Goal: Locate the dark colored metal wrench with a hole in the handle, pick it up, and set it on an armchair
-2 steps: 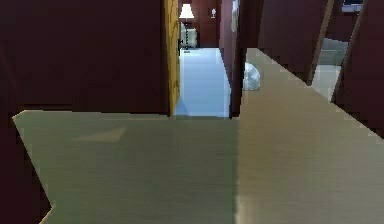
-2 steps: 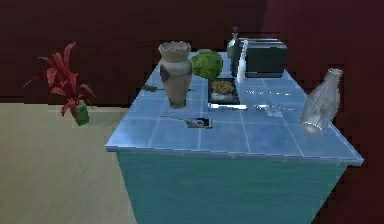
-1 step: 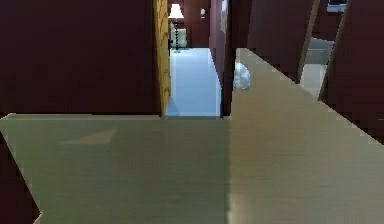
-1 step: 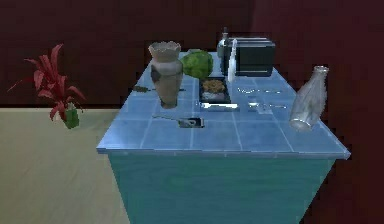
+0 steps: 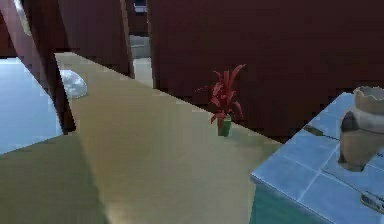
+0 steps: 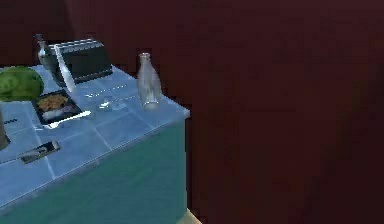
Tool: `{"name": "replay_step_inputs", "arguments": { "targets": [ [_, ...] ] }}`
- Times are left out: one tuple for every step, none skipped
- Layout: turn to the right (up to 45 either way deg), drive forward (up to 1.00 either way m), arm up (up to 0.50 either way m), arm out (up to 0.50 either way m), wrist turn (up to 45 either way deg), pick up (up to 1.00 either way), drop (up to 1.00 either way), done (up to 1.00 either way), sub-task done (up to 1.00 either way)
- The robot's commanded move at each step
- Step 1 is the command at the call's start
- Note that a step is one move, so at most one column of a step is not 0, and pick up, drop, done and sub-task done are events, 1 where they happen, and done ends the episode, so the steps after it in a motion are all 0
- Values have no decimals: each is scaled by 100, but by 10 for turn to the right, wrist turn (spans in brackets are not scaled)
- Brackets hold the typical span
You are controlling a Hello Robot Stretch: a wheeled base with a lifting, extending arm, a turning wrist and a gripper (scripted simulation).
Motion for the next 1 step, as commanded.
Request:
{"name": "replay_step_inputs", "arguments": {
  "targets": [
    [450, 0, 0, 0, 0, 0, 0, 0, 0]
  ]
}}
